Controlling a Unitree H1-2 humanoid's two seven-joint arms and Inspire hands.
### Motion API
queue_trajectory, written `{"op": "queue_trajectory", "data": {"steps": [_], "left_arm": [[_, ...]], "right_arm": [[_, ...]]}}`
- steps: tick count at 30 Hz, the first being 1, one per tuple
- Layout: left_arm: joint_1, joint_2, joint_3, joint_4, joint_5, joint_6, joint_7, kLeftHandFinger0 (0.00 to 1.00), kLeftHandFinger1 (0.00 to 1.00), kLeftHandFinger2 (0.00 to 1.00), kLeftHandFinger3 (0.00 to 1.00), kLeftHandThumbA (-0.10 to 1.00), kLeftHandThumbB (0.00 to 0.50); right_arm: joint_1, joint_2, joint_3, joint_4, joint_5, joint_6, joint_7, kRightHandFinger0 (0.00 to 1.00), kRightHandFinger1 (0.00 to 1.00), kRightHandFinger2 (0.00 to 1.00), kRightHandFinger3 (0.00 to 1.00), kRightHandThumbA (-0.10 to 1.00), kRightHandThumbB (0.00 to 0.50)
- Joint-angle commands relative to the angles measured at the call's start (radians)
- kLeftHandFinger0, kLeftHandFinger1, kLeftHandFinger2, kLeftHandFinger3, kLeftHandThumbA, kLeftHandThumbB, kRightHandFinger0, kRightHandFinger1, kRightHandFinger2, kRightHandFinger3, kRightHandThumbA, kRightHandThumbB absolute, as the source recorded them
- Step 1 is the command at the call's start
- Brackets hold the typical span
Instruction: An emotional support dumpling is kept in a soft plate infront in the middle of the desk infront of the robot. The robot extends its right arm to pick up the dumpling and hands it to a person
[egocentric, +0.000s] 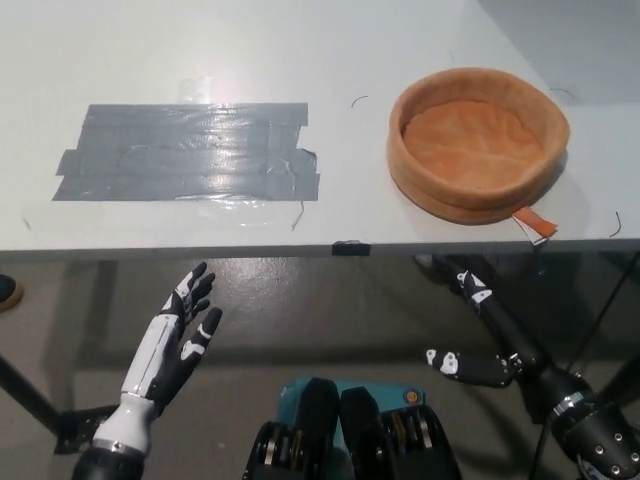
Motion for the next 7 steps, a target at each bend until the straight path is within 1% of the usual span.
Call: {"op": "queue_trajectory", "data": {"steps": [1,3,5,7], "left_arm": [[0.004,0.003,0.0,-0.039,0.01,-0.04,0.006,1.0,1.0,1.0,1.0,0.83,0.312],[0.009,0.002,-0.001,-0.044,0.008,-0.034,0.004,1.0,1.0,1.0,1.0,0.82,0.311],[0.012,0.002,-0.002,-0.045,0.01,-0.031,0.005,1.0,1.0,1.0,1.0,0.82,0.308],[0.013,0.002,-0.002,-0.046,0.012,-0.03,0.006,1.0,1.0,1.0,1.0,0.82,0.308]], "right_arm": [[0.008,0.009,-0.007,-0.009,0.044,-0.085,-0.01,1.0,1.0,1.0,1.0,0.86,0.307],[0.015,0.012,-0.012,-0.009,0.053,-0.087,-0.011,1.0,1.0,1.0,1.0,0.91,0.313],[0.017,0.011,-0.013,-0.011,0.054,-0.091,-0.012,1.0,1.0,1.0,1.0,0.92,0.301],[0.018,0.011,-0.012,-0.011,0.055,-0.091,-0.011,1.0,1.0,1.0,1.0,0.92,0.3]]}}
